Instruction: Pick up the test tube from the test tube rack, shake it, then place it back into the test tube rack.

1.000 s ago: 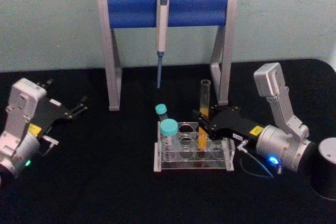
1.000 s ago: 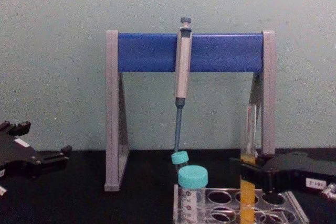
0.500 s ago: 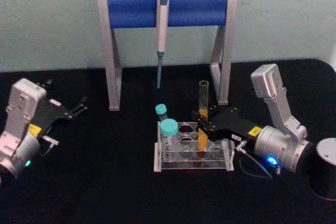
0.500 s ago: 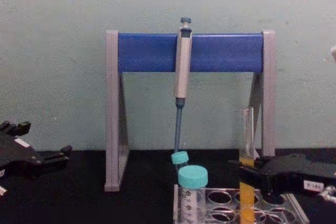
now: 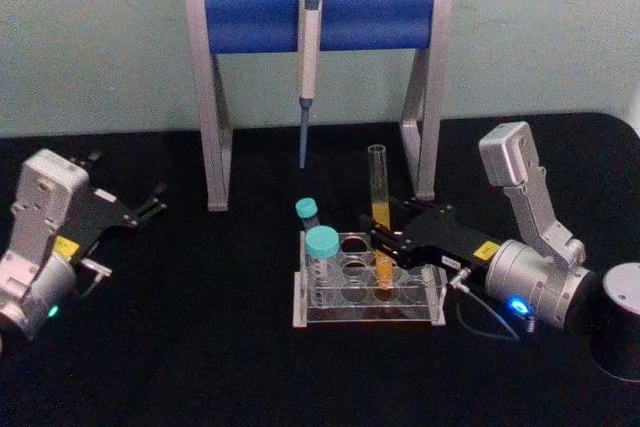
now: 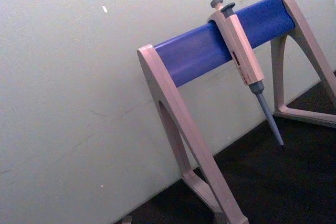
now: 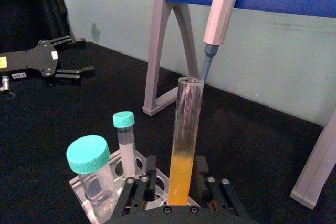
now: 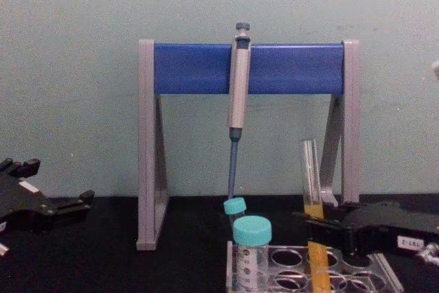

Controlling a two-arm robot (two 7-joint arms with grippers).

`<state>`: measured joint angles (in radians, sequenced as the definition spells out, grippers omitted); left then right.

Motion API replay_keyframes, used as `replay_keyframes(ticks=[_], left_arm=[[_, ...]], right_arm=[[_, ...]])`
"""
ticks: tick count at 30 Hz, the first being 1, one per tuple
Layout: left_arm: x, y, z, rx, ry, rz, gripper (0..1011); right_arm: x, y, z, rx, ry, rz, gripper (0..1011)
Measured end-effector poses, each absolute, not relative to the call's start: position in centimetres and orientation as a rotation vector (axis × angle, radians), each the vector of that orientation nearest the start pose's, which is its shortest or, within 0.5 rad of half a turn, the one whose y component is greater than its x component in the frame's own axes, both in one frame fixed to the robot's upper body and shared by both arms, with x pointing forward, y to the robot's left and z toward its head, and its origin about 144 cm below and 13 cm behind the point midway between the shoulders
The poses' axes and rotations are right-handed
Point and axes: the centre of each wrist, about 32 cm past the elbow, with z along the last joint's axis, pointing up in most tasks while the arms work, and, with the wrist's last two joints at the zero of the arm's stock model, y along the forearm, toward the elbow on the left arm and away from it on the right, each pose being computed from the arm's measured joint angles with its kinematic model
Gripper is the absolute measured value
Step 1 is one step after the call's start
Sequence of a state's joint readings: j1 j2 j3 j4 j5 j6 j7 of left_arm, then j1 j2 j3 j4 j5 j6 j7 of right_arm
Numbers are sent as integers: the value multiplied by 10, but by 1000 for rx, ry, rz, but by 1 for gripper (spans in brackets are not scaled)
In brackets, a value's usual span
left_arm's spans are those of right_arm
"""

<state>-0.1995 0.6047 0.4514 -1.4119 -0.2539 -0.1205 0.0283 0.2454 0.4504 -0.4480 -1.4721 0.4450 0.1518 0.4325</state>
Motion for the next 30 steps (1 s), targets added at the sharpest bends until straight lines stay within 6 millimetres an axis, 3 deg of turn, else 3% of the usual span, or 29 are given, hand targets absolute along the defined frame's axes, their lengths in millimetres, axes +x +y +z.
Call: replay_keyframes(ticks=[10, 11, 15, 18, 30], left_arm=[[489, 310, 1140, 304, -285, 1248, 1001], [489, 310, 1140, 304, -285, 1248, 1001], [489, 310, 1140, 304, -285, 1248, 1001], [489, 310, 1140, 304, -285, 1248, 1001], [489, 310, 1140, 305, -285, 1248, 1002]], right_arm=[[503, -244, 1163, -187, 108, -784, 754], [503, -244, 1163, -187, 108, -784, 821], [503, -244, 1163, -187, 108, -784, 887], [503, -244, 1163, -186, 108, -784, 997], [495, -252, 1165, -173, 89, -781, 1000]])
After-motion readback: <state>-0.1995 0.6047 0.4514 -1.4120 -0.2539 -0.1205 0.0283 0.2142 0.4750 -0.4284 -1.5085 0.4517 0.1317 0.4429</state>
